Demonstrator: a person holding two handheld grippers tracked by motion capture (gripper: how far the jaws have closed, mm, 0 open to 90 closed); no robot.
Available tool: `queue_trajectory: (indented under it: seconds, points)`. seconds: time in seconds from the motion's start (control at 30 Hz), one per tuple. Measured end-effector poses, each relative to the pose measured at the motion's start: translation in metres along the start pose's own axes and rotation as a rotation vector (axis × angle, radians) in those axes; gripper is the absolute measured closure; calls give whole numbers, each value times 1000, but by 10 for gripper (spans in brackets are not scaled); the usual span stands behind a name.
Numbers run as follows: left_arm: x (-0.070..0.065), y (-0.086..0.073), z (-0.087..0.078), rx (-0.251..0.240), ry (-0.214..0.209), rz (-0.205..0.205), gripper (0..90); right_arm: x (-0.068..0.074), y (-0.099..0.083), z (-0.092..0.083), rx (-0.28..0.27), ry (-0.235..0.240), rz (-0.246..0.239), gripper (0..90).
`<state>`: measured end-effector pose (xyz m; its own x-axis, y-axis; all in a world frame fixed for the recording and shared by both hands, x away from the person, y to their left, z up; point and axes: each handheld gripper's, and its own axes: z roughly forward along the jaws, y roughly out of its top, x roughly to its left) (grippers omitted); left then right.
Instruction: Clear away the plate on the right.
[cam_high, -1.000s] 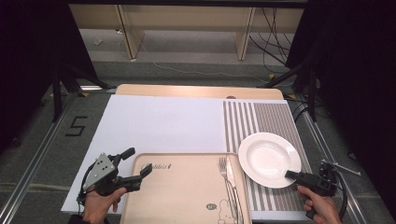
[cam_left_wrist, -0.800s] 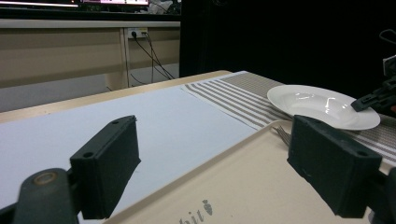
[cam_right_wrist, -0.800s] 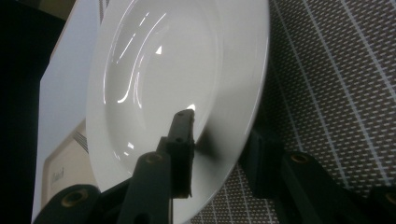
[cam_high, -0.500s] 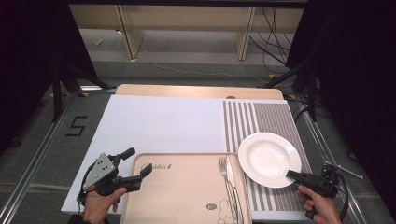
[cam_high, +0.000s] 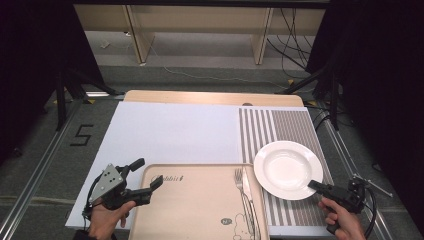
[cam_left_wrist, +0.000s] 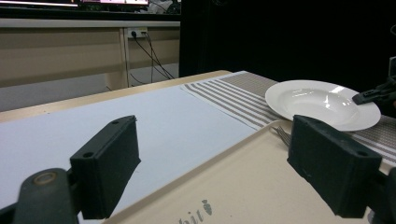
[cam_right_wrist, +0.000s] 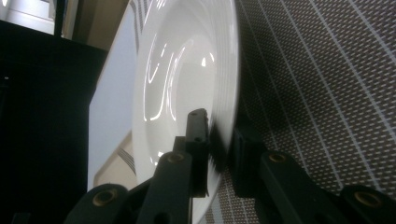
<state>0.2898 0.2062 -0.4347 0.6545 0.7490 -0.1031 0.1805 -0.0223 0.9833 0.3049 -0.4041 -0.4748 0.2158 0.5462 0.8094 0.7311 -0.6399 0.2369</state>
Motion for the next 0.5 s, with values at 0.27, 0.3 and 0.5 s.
queue_trajectory:
  seconds: [0.27, 0.3, 0.5]
  points:
    - [0, 0, 0, 1, 0, 0, 160, 0, -3, -1, -49, 77, 3, 870]
    - [0, 0, 0, 1, 0, 1, 160, 1, -3, -3, -30, 68, 8, 871]
    - [0, 0, 0, 1, 0, 1, 160, 4, -5, -2, -58, 83, 35, 877]
